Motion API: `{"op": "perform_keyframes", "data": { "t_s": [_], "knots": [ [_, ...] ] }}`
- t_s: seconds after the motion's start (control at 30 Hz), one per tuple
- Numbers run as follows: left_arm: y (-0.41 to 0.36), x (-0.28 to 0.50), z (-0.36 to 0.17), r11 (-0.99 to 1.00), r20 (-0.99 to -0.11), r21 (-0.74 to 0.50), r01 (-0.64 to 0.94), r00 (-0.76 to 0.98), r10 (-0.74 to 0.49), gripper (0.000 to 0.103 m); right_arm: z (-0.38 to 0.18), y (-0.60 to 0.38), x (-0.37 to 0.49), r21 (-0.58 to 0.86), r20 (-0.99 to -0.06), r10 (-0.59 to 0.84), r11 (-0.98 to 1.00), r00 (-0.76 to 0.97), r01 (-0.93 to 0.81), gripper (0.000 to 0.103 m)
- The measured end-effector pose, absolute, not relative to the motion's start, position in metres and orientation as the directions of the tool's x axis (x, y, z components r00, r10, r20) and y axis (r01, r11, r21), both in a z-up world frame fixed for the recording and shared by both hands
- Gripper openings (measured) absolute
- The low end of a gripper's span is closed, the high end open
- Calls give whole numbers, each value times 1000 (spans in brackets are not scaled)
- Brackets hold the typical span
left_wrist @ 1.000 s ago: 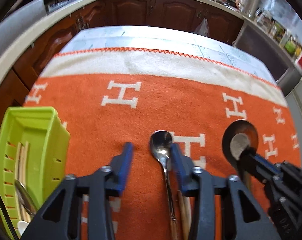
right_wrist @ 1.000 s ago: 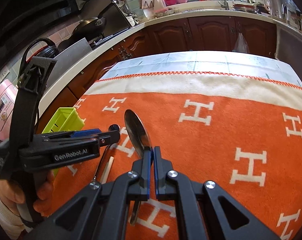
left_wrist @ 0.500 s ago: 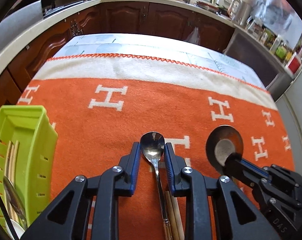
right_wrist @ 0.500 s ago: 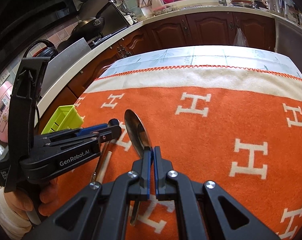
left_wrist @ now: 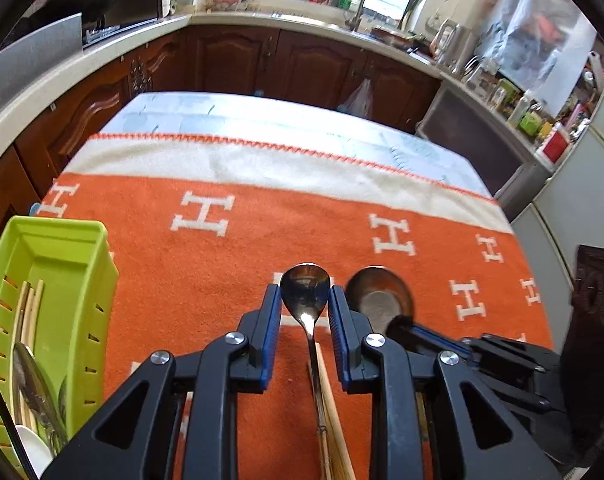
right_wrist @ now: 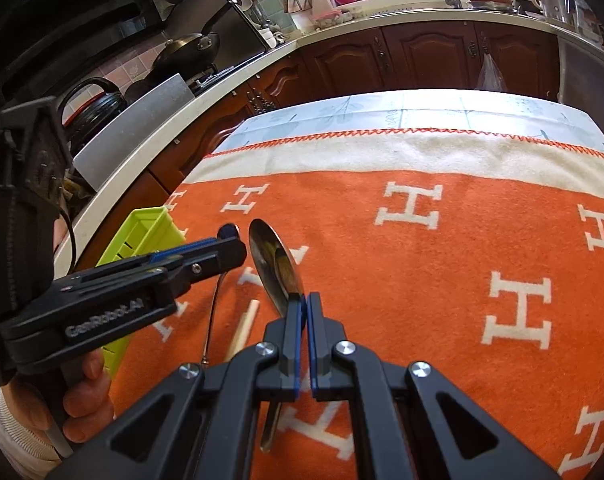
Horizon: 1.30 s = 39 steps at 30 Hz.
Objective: Organize utensils
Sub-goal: 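Carry both spoons into the green tray and open both tools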
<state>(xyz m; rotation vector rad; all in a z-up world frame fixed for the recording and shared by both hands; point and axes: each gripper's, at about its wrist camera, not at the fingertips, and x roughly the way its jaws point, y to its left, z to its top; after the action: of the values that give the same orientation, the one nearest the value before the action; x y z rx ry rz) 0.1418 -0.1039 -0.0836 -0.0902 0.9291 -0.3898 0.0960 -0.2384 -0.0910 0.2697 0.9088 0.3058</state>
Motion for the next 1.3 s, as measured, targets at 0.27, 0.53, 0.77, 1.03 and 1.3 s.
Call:
{"op": "perform_keyframes", "data": {
  "t_s": [0.27, 0.53, 0.77, 1.03, 1.3],
  "knots": [
    [-91, 129, -82, 914, -767, -288, 287, 503, -400, 1, -87, -221, 88, 362, -731, 388, 918, 562, -163, 2],
    [-80, 120, -83, 918, -765, -293, 266, 511, -392, 1, -79, -222, 81, 383, -718, 393, 912, 575, -146, 2],
    [-55, 95, -47, 908, -706, -303, 287, 573, -417, 1, -59, -219, 69, 392, -699, 400, 908, 594, -150, 2],
    [-2, 51, 2, 916, -623, -284, 285, 672, -402, 0, -40, -182, 56, 385, -690, 428, 900, 584, -205, 2],
    [66, 0, 53, 951, -567, -219, 217, 765, -305, 0, -15, -121, 42, 419, -649, 525, 851, 551, -317, 2]
  ]
}}
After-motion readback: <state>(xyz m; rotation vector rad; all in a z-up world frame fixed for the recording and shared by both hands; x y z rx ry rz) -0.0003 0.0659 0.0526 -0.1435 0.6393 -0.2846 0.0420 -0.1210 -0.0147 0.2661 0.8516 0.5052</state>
